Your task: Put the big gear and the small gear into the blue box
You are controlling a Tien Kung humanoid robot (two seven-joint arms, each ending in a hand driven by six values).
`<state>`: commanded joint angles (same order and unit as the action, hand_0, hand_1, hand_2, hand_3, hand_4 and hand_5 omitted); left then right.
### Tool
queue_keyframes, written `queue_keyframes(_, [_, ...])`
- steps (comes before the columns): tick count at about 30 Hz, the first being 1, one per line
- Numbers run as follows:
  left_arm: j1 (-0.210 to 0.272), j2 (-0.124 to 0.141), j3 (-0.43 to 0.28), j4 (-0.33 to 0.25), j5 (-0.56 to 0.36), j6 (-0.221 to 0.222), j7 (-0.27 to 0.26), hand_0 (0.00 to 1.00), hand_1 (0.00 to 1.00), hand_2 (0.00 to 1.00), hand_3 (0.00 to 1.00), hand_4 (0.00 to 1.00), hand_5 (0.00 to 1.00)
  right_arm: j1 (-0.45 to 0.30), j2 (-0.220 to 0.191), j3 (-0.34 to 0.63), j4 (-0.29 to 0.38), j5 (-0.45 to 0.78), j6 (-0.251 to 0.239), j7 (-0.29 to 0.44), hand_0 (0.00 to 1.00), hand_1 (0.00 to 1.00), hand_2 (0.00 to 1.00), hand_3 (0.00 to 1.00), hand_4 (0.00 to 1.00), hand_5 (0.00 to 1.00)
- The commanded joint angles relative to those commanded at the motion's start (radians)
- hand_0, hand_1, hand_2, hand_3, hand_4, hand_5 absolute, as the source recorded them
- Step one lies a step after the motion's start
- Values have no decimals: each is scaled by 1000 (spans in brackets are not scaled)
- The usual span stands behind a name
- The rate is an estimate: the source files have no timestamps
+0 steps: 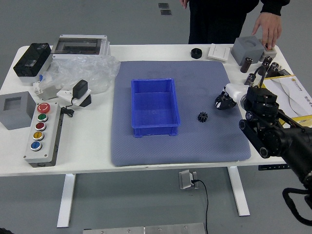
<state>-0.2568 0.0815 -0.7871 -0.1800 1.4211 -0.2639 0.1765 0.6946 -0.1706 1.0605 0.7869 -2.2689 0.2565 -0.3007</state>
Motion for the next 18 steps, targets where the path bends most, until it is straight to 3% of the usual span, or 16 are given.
queue_keyframes(11, [0,2,1,0,-4,0,0,885,867,865,850,793,498,-12,-15,28,65,0,-1,-10,523,462,541,614,395,358])
queue_keyframes(18, [0,3,1,0,-5,0,0,884,866,864,849,797,504,-30,-25,41,144,0,-4,-18,527,459,536,613,389,353])
